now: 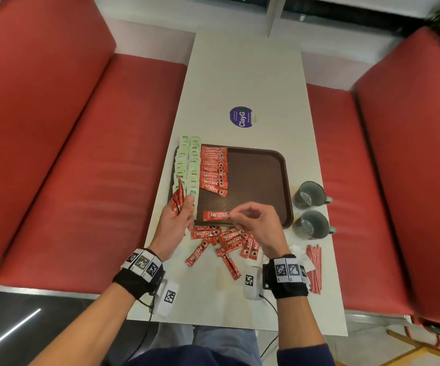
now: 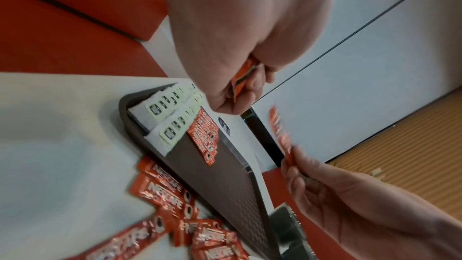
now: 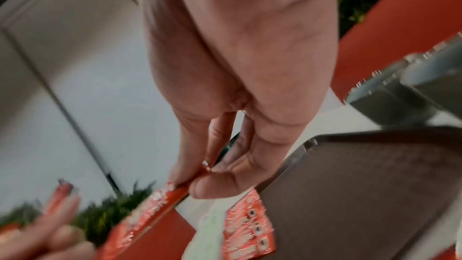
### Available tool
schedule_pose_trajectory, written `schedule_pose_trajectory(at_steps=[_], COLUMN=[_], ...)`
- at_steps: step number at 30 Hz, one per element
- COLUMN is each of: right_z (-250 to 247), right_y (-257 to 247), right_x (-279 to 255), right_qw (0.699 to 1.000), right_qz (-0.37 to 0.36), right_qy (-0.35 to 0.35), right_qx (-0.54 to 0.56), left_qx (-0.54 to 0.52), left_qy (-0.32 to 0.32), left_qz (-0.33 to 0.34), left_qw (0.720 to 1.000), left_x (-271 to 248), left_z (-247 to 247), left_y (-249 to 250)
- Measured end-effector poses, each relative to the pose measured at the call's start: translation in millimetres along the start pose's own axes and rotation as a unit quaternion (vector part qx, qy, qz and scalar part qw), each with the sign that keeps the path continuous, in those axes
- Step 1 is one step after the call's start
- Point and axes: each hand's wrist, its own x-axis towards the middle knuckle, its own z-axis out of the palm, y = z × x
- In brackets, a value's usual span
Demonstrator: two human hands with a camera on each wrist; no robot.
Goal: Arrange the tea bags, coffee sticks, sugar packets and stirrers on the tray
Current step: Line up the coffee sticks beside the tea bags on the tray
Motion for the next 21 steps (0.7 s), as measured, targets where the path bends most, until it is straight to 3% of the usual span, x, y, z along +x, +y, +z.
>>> schedule_pose_trajectory(at_steps=[4,7,13,21], right_z=[-4,7,31,39], right_y=[12,16,31,45], right_x=[38,62,109,144], right_qw=[0.961,0.932,0.944,0.954], right_qz=[-0.015,-0.031,0.000,0.013], right_qy=[0.108,0.119,0.082,0.094], right_qx=[-0.255,-0.341,-0.320,-0.283], left_qx=[0.016,0.037,0.085,0.107], left_qy=[0.007,0.008,0.000,-0.035], left_qz=[-0.017,-0.027,-0.045,-0.074], left_qw=[1.000,0.999,0.995,0.991], left_x=[5,4,-2,-4], left_z=[-17,-23,-28,-36], left_y=[-9,-18,-23,-23])
